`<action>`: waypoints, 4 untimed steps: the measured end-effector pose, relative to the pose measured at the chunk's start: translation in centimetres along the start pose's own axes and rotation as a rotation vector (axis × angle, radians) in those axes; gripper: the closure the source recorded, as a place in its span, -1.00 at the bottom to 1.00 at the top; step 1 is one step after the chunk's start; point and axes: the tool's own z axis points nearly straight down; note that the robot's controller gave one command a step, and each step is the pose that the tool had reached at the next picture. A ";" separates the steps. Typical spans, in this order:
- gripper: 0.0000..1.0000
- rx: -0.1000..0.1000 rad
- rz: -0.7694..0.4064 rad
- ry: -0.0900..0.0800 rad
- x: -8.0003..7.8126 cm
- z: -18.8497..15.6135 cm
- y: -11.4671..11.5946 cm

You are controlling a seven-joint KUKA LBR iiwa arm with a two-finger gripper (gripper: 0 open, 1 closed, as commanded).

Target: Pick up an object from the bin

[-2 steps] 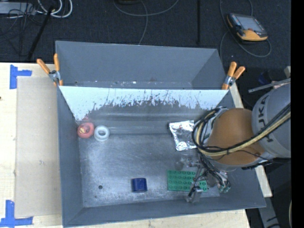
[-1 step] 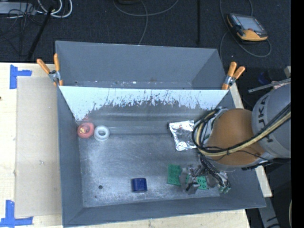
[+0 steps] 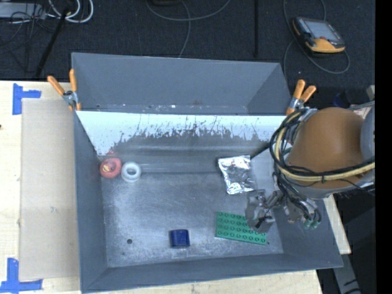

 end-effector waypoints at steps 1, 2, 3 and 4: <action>-1.00 -0.002 0.001 0.008 0.2 0.4 0.0; -1.00 -0.002 0.158 0.014 -1.3 11.2 0.6; 1.00 -0.001 0.156 0.007 -1.5 10.8 0.5; 1.00 0.000 0.117 0.000 -1.9 -4.6 0.7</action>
Offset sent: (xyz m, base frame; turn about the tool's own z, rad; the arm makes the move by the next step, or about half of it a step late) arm 0.0000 0.0000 0.0000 0.0000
